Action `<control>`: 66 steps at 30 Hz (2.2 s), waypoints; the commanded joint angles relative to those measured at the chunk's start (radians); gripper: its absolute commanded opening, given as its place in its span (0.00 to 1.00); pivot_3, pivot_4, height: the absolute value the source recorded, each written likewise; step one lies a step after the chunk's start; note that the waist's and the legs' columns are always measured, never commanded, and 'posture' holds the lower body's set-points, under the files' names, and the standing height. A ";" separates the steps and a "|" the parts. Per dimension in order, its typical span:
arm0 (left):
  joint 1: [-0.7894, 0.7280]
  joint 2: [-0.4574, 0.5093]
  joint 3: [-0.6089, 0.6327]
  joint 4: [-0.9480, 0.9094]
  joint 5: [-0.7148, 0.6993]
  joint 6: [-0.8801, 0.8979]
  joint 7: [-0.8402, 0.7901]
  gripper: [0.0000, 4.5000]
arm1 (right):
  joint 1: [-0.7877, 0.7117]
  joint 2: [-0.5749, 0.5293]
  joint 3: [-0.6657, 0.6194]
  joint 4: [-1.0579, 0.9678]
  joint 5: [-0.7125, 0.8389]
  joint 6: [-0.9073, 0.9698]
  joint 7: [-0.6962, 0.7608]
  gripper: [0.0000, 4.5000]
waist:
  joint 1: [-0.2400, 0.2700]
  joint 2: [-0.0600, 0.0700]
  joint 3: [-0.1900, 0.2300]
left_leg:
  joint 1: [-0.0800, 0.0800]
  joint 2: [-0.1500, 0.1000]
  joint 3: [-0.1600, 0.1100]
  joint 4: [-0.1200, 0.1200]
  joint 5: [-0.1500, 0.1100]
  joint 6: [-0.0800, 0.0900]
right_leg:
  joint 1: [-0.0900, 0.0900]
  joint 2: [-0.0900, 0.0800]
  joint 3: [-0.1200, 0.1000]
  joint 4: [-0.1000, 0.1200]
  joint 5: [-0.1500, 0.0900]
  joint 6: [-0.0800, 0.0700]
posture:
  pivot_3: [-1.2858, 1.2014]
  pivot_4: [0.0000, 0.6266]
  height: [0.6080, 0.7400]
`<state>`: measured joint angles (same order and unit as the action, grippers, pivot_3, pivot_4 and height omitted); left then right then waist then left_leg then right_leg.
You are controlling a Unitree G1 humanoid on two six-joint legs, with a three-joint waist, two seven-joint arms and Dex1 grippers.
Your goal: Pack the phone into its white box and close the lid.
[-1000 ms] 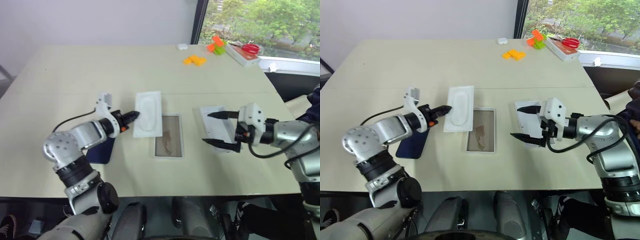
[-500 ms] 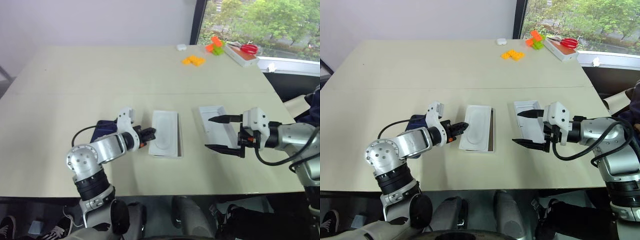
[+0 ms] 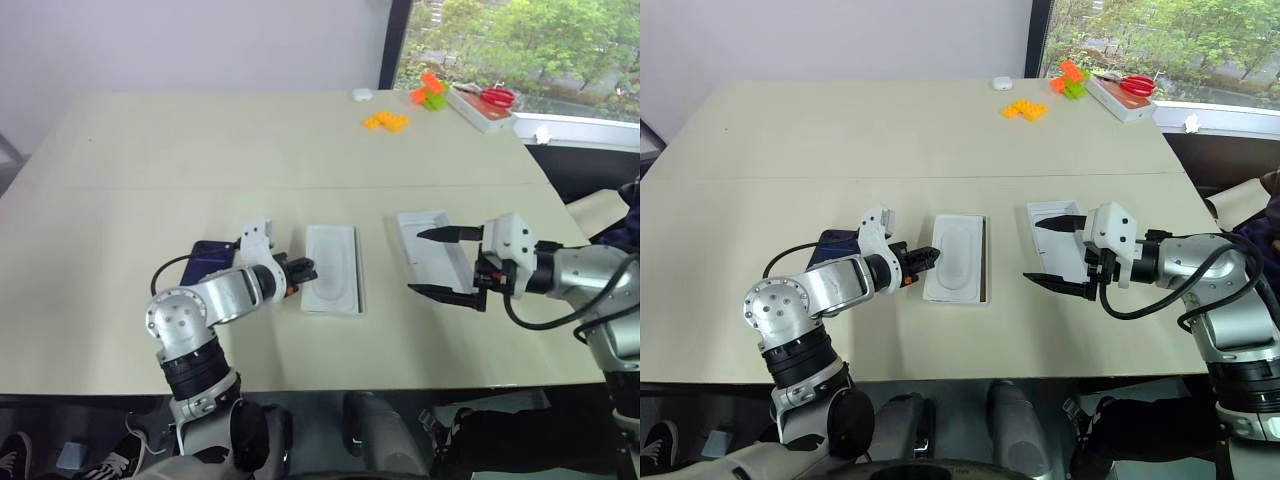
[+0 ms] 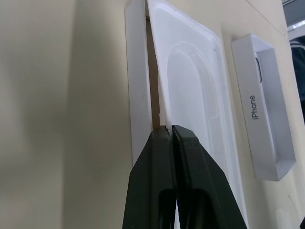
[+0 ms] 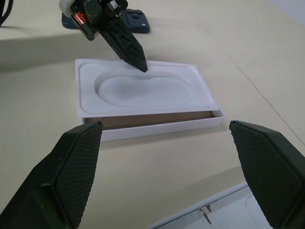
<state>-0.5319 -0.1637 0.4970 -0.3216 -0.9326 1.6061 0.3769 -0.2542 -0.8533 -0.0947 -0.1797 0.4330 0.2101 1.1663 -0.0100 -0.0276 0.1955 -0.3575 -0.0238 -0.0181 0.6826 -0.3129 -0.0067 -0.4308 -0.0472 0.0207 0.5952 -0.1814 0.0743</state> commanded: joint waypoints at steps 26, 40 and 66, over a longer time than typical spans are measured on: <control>-0.077 0.063 -0.092 -0.059 0.074 0.008 -0.195 0.93 | -0.027 0.021 -0.004 0.003 -0.027 -0.032 -0.027 1.00 | -0.001 0.000 0.000 | 0.000 0.000 -0.001 0.000 0.000 0.000 | 0.001 0.000 -0.001 0.000 -0.001 0.002 | 0.52 0.24 1.00; -0.081 0.204 -0.080 -0.042 -0.072 0.008 -0.229 0.93 | -0.047 0.039 0.002 0.021 -0.042 -0.043 -0.032 1.00 | -0.002 0.000 0.000 | 0.000 0.000 -0.001 0.000 0.000 0.000 | 0.001 0.000 -0.001 0.000 -0.001 0.001 | 0.52 0.24 1.00; -0.053 0.089 -0.242 0.107 0.207 0.004 -0.312 0.02 | -0.057 0.057 -0.005 0.023 -0.075 -0.056 -0.097 1.00 | -0.001 0.000 0.000 | 0.000 0.000 -0.001 0.000 0.000 0.000 | 0.001 0.000 -0.001 -0.001 0.000 0.000 | 0.52 0.24 1.00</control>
<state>-0.5768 -0.0674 0.2655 -0.2057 -0.7271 1.6058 0.0909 -0.3038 -0.8017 -0.0797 -0.1401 0.3547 0.1682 1.0813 -0.0113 -0.0279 0.1959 -0.3575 -0.0238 -0.0193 0.6824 -0.3129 -0.0067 -0.4303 -0.0474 0.0198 0.5947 -0.1816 0.0746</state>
